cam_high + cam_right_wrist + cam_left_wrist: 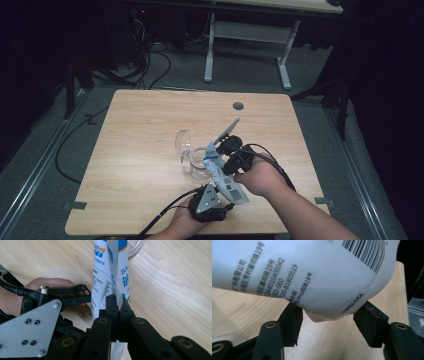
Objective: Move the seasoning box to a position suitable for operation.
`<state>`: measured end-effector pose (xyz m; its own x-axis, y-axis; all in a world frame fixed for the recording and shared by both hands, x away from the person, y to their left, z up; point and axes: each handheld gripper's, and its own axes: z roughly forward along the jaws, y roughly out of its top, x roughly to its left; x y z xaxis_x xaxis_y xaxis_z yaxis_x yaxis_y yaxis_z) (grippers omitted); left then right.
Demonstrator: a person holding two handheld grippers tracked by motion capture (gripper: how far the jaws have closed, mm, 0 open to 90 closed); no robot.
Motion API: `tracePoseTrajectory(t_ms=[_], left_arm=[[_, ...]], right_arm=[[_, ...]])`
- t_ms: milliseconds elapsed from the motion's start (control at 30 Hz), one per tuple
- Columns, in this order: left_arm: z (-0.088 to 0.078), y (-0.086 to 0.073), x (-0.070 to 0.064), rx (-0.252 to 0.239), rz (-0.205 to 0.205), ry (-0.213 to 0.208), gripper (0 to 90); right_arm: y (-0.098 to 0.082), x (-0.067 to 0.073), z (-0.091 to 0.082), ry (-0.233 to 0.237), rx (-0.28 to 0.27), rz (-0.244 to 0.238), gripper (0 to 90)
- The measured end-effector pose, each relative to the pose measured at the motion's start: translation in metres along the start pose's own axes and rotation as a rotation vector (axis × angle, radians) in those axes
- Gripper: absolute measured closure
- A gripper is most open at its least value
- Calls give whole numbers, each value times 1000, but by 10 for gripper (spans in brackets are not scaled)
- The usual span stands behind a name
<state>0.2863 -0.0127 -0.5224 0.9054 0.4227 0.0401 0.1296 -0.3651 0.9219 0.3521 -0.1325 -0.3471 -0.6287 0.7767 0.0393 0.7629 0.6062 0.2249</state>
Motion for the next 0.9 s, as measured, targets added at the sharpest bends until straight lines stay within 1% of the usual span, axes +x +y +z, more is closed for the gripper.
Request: tracePoseTrajectory(t_ms=[33, 67, 100, 167, 233, 267, 400, 467, 533, 600, 633, 667, 700, 733, 900], left_arm=[[0, 0, 0, 2, 0, 9, 449], [-1, 0, 0, 1, -1, 17, 509], [-2, 0, 0, 0, -9, 10, 543], [-3, 1, -2, -2, 2, 26, 560], [-4, 2, -3, -12, 4, 28, 579], [-5, 2, -3, -17, 5, 31, 589], [-6, 4, -3, -28, -2, 34, 611], [-7, 6, -4, -28, -8, 32, 618], [-8, 7, -4, -29, -20, 31, 623], [-8, 7, -4, -28, -22, 33, 627], [-8, 8, -4, -27, -22, 35, 627], [-8, 8, -3, -27, -23, 35, 628], [-8, 8, -3, -26, -24, 36, 629], [-8, 9, -2, -23, -25, 37, 630], [-9, 14, 1, -30, -32, 36, 639]], right_arm=[[0, 1, 0, -1, 2, 17, 900], [0, 0, 1, -3, -1, -1, 900], [0, 0, 2, 2, 0, -2, 900], [0, 0, 2, 1, -2, -3, 900], [0, 0, 1, 1, -7, 6, 900], [0, -1, 0, -1, -10, 2, 900], [0, -1, -2, -4, -22, 9, 900], [1, -1, -3, -6, -28, 0, 900], [2, -2, -3, -6, -35, 1, 900], [3, -1, -3, -6, -37, 3, 900], [3, -2, -3, -7, -40, -7, 899], [4, 0, -3, -8, -36, -2, 899], [4, 0, -3, -9, -40, -10, 899], [5, 1, -3, -12, -42, -7, 899], [8, -1, -5, -18, -60, -3, 897]])
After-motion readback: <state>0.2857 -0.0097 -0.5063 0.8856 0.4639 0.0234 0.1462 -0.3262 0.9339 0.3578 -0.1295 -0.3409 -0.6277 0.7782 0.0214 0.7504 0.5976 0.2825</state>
